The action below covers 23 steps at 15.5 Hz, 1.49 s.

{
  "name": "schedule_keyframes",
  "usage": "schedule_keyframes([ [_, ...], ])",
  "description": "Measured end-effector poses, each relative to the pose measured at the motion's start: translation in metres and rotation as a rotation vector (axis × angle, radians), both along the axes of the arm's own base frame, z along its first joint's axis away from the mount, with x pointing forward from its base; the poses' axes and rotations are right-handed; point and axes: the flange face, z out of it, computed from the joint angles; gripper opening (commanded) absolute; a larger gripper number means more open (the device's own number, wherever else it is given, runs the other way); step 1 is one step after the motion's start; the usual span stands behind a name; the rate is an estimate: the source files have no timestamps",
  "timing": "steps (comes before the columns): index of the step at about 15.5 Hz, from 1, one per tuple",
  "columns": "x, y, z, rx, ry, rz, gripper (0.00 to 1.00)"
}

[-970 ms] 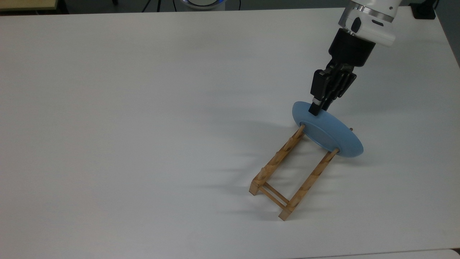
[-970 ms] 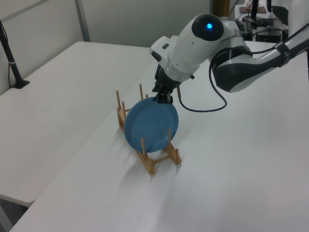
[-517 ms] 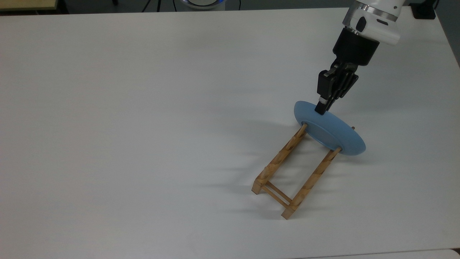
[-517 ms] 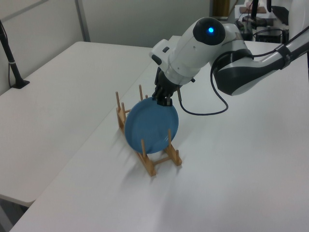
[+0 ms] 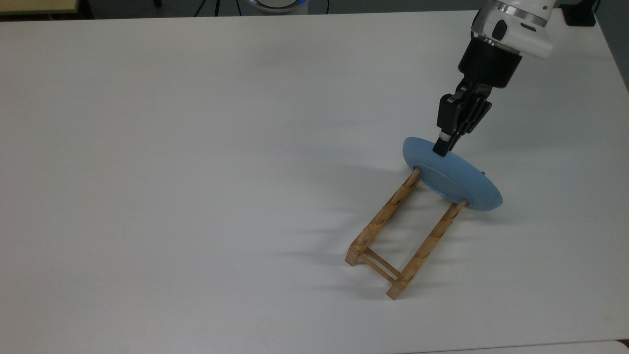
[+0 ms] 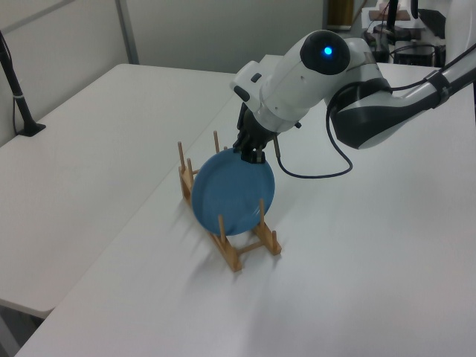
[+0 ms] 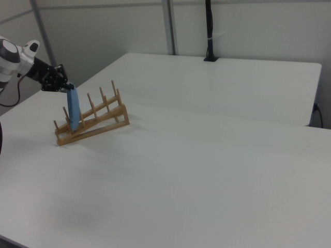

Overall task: Pick plate from plate rack
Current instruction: 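Lift the gripped blue plate up out of the wooden rack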

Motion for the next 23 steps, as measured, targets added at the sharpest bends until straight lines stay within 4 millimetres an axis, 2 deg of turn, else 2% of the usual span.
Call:
schedule_keyframes([
  [8, -0.003, -0.002, 0.022, -0.007, -0.064, -0.011, 0.00],
  [15, -0.008, -0.016, 0.070, 0.109, -0.157, -0.109, 0.00],
  [18, -0.003, -0.045, 0.106, 0.222, -0.210, -0.214, 0.00],
  [23, 0.009, -0.116, 0.150, 0.583, -0.090, -0.427, 0.00],
])
